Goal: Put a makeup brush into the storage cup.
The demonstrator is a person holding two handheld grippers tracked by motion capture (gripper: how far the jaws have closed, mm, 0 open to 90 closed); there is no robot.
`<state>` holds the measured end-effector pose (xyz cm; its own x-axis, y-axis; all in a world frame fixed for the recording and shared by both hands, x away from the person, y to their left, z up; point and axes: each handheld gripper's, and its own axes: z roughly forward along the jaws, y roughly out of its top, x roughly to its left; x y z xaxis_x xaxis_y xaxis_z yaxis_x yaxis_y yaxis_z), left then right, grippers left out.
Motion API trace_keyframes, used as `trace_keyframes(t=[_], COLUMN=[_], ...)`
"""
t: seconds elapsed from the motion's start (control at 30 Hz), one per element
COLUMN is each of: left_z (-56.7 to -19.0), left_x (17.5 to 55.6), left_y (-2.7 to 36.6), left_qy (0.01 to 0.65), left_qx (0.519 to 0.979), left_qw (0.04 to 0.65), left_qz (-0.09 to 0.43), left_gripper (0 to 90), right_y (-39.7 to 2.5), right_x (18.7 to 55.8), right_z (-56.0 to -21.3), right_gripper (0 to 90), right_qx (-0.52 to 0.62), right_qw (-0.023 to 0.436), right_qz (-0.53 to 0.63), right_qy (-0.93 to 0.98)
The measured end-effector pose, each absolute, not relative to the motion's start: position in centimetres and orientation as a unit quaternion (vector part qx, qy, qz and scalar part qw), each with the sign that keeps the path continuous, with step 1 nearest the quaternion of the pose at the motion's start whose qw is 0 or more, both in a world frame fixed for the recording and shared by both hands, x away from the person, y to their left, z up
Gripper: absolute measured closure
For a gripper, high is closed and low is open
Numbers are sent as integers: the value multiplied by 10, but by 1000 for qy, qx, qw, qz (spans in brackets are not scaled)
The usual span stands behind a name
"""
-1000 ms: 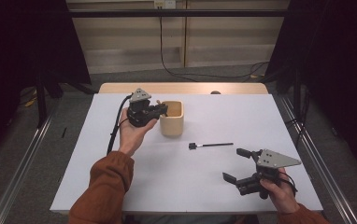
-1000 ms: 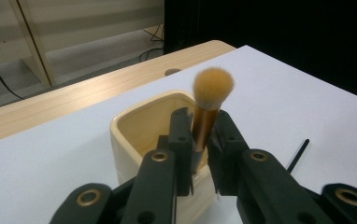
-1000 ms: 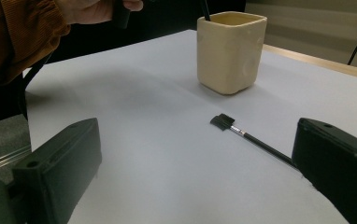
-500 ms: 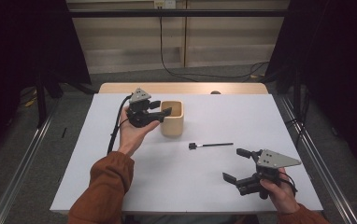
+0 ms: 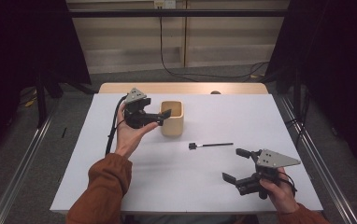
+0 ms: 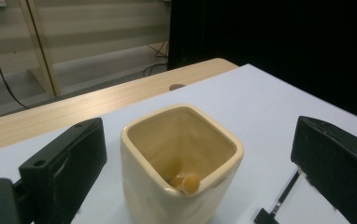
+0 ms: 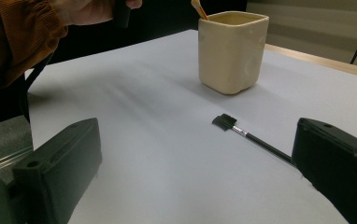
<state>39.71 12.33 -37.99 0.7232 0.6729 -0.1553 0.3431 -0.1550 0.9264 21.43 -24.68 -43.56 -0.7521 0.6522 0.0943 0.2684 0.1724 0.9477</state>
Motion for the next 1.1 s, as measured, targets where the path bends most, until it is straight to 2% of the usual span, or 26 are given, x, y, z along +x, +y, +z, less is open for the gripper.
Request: trace_keyframes(t=[0.37, 0.77, 1.1], left_z=[-380, -387, -384], left_x=[383, 359, 337], left_y=[139, 153, 165], left_qy=[340, 342, 347], left_qx=[738, 736, 730], left_qw=[564, 550, 555], left_qz=[148, 196, 197], left_gripper=[28, 25, 26], right_y=[-248, -249, -249], right_x=[215, 217, 217], right_z=[-436, -437, -436], right_gripper=[11, 11, 11], right_qx=[313, 316, 314], right_qw=[169, 170, 174], right_qz=[566, 562, 561], right_qy=[744, 745, 746])
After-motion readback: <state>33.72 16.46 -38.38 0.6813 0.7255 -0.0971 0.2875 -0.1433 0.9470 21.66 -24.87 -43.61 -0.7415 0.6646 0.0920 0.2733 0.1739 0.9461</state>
